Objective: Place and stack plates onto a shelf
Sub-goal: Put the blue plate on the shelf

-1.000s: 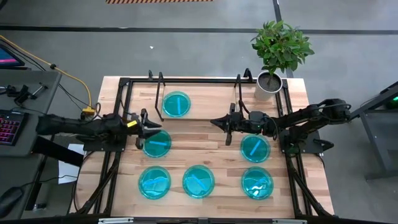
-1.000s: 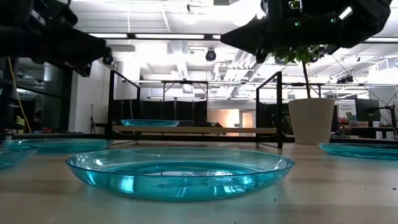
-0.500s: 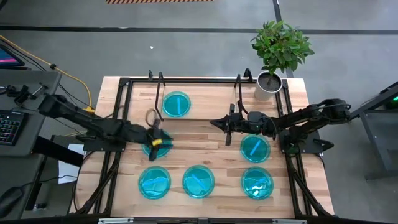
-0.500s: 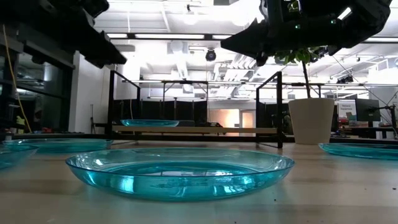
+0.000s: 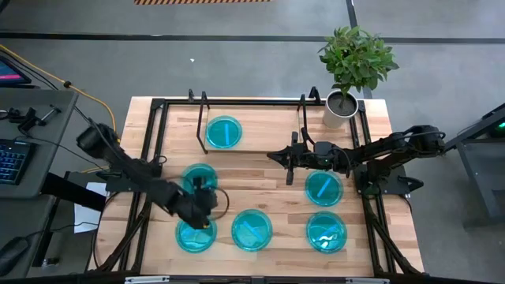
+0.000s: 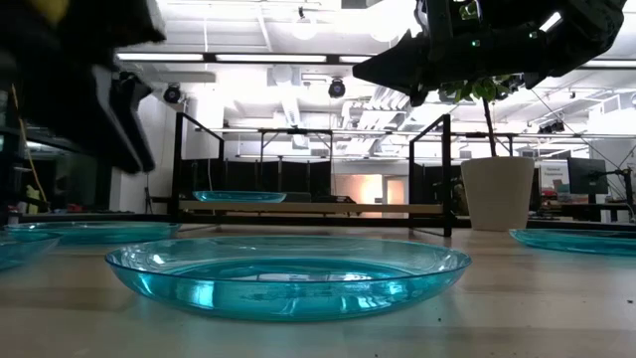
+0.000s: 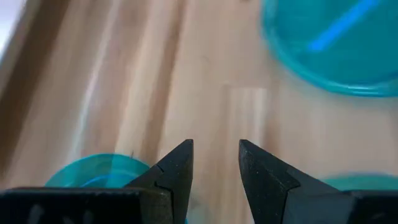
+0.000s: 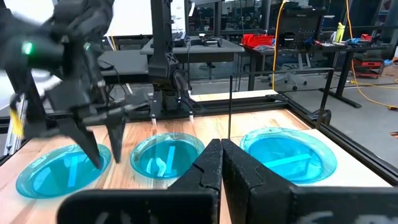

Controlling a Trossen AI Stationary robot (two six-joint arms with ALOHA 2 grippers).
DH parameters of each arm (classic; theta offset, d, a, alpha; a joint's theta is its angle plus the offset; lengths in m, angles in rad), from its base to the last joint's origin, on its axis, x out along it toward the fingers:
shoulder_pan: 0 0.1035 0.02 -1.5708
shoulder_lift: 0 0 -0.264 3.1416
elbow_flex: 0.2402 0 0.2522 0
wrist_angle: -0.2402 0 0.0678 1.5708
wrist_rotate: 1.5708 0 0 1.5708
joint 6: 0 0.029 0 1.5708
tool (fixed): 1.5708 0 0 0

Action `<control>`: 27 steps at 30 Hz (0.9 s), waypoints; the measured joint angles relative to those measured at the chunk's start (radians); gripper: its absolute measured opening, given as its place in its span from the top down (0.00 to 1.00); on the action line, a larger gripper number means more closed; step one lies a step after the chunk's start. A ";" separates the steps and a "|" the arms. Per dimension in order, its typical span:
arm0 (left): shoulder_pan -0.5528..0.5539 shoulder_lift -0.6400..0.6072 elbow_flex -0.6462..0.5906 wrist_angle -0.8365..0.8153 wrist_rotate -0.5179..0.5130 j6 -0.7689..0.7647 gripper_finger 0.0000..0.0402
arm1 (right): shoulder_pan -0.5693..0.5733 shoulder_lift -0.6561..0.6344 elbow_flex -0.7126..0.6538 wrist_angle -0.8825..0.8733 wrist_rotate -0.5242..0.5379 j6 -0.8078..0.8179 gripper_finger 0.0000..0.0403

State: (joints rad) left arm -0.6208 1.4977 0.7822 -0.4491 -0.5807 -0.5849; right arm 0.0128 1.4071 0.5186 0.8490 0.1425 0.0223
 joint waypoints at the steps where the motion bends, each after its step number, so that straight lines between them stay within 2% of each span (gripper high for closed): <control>1: -0.009 0.031 0.000 0.000 -0.045 -0.041 0.70 | 0.000 0.000 0.000 0.000 0.000 0.000 1.00; 5: -0.039 0.126 0.000 -0.001 -0.177 -0.173 0.70 | 0.000 0.000 0.000 -0.002 0.001 0.003 1.00; 14: -0.115 0.240 0.000 -0.076 -0.342 -0.353 0.70 | 0.000 0.000 0.000 -0.015 0.002 0.003 1.00; 22: -0.131 0.339 -0.001 -0.077 -0.362 -0.386 0.70 | 0.000 0.000 0.000 -0.015 0.002 0.003 1.00; 27: -0.127 0.380 0.003 -0.071 -0.433 -0.450 0.70 | 0.000 0.000 0.000 -0.015 0.002 0.003 1.00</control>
State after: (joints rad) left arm -0.7479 1.8774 0.7849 -0.5201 -1.0140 -1.0346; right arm 0.0128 1.4074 0.5186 0.8341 0.1444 0.0254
